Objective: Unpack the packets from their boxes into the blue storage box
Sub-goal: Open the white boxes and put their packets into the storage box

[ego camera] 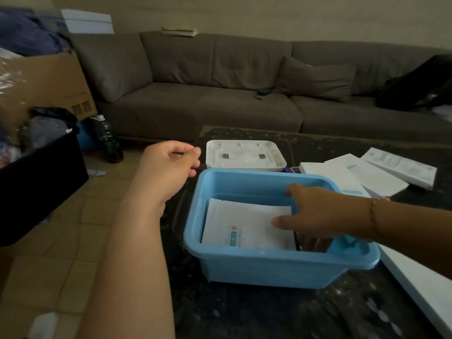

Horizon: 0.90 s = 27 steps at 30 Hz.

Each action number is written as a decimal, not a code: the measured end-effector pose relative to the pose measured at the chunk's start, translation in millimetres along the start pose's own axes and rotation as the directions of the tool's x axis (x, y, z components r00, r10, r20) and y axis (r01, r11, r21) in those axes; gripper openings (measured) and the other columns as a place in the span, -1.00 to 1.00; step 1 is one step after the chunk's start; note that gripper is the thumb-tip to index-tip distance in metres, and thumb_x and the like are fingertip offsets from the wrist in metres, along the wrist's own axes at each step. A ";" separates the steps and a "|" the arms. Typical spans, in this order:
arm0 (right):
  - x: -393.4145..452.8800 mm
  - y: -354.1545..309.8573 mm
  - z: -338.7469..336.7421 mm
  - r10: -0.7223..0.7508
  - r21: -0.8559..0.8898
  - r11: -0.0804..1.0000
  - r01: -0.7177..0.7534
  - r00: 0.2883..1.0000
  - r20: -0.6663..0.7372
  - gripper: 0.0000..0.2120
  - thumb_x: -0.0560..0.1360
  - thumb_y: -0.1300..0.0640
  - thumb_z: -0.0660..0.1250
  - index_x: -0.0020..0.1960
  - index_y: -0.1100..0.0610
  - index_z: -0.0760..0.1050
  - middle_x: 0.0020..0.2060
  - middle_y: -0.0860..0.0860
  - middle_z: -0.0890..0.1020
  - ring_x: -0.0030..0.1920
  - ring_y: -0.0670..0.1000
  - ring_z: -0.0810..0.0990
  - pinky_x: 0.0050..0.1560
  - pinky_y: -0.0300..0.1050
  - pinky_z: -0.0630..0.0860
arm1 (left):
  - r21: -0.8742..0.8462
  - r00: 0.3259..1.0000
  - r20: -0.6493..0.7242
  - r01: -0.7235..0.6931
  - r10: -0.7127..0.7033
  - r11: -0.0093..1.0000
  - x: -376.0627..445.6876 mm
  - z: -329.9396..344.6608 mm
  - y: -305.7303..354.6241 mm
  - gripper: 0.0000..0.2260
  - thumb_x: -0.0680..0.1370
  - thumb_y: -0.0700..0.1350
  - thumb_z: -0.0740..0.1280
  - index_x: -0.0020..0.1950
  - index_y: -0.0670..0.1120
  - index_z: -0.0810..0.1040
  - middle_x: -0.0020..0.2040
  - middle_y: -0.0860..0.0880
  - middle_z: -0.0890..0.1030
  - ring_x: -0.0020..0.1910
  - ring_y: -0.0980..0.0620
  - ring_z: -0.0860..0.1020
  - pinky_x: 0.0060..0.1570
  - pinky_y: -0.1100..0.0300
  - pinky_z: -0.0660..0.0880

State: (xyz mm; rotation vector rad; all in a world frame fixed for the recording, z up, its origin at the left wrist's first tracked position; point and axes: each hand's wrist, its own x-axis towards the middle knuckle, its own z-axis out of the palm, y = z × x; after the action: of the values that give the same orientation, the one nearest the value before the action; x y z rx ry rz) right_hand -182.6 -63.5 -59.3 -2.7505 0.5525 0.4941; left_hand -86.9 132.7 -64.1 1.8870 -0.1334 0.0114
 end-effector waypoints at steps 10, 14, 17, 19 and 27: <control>6.8 11.7 -3.2 0.186 0.707 0.531 -0.467 0.878 0.441 -0.36 0.59 0.05 0.30 0.55 0.19 0.11 0.48 0.24 0.30 0.44 0.29 0.31 0.34 0.28 0.35 | 0.185 0.994 0.110 -0.046 0.026 0.982 -0.9 9.1 -5.3 -0.83 0.59 -0.06 0.36 -0.19 0.12 0.56 -0.19 0.18 0.54 -0.16 0.24 0.47 -0.26 0.27 0.34; 13.0 8.4 0.9 0.190 0.693 0.549 -0.468 0.877 0.441 -0.44 0.63 0.10 0.22 0.55 0.21 0.10 0.49 0.20 0.30 0.46 0.26 0.31 0.37 0.25 0.33 | 0.233 0.996 0.085 -0.054 0.035 0.971 0.1 9.9 -7.1 -0.79 0.58 -0.07 0.38 -0.25 0.12 0.54 -0.24 0.19 0.50 -0.23 0.24 0.43 -0.34 0.30 0.27; 14.1 3.8 2.9 0.180 0.676 0.595 -0.435 0.892 0.415 -0.46 0.62 0.21 0.23 0.54 0.22 0.13 0.46 0.22 0.35 0.43 0.25 0.36 0.33 0.20 0.39 | 0.235 0.996 0.065 -0.075 0.061 0.969 0.5 10.3 -8.1 -0.80 0.57 -0.06 0.39 -0.26 0.13 0.57 -0.25 0.19 0.53 -0.24 0.24 0.45 -0.35 0.29 0.28; 14.6 1.3 4.5 0.163 0.672 0.619 -0.406 0.904 0.395 -0.45 0.61 0.25 0.24 0.54 0.22 0.13 0.44 0.23 0.37 0.39 0.26 0.40 0.30 0.18 0.43 | 0.239 0.995 0.039 -0.096 0.089 0.966 0.8 11.6 -8.8 -0.80 0.56 -0.05 0.41 -0.27 0.11 0.60 -0.25 0.16 0.58 -0.24 0.22 0.49 -0.31 0.31 0.35; 8.3 8.7 -15.8 -0.295 -0.341 0.911 0.231 0.944 -0.150 -0.68 0.54 -0.17 0.27 0.20 -0.01 0.49 -0.08 -0.08 0.54 -0.09 -0.11 0.54 -0.13 -0.30 0.50 | 0.272 0.996 0.043 -0.092 0.084 0.958 -2.5 10.4 -9.0 -0.81 0.58 -0.02 0.37 -0.24 0.12 0.60 -0.28 0.19 0.55 -0.24 0.20 0.50 -0.36 0.27 0.32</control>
State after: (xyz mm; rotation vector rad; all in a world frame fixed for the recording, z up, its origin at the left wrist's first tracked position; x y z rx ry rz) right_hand -174.7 -79.3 -50.2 -3.1444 0.1395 0.2623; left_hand -89.1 125.9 -76.1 2.1571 -0.2482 0.0639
